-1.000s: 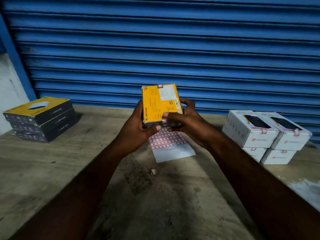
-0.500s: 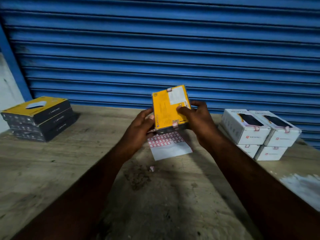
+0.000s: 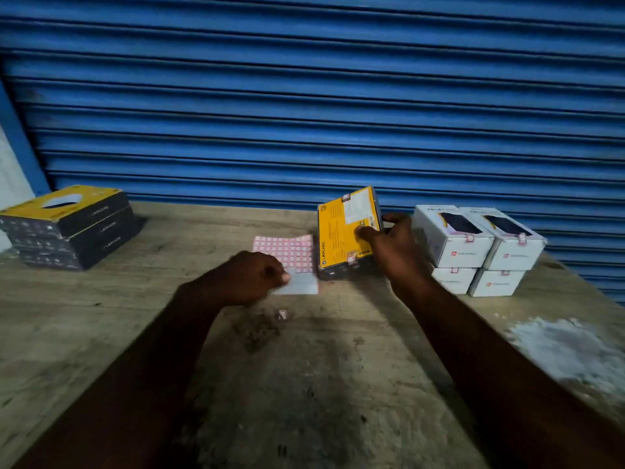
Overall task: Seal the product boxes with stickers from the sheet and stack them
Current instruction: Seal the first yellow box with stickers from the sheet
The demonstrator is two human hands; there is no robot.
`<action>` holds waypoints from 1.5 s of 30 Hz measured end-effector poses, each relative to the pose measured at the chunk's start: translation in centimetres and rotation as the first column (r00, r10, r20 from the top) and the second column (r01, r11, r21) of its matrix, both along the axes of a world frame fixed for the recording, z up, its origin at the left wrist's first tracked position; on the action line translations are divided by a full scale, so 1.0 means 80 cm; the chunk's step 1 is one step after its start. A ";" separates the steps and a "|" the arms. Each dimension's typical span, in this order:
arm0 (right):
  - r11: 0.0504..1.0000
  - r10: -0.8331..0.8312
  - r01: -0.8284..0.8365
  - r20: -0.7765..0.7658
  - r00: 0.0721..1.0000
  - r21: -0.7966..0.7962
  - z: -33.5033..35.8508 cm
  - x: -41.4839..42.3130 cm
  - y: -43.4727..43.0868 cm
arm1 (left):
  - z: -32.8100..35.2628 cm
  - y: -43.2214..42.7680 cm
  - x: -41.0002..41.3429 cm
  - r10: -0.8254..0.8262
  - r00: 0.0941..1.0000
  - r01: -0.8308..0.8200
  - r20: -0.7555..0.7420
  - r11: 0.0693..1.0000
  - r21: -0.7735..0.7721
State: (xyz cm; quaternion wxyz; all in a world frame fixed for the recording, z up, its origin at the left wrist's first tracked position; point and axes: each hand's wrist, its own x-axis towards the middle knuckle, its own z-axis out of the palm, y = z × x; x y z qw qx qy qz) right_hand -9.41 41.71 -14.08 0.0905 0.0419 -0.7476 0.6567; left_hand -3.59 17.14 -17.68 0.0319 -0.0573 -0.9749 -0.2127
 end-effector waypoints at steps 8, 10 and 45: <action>0.990 0.017 -0.013 -0.028 0.999 0.139 -0.008 0.000 -0.004 | 0.007 0.002 -0.002 0.153 0.923 -0.105 -0.353 0.983 0.151; 0.983 0.007 0.005 -0.064 0.998 0.183 -0.007 0.002 -0.005 | 0.013 0.037 0.001 0.146 0.892 0.015 -0.427 0.936 0.351; 0.559 0.379 0.041 -0.299 0.876 0.828 -0.010 0.038 0.056 | 0.010 0.149 -0.019 0.080 0.978 -0.203 0.195 0.117 0.972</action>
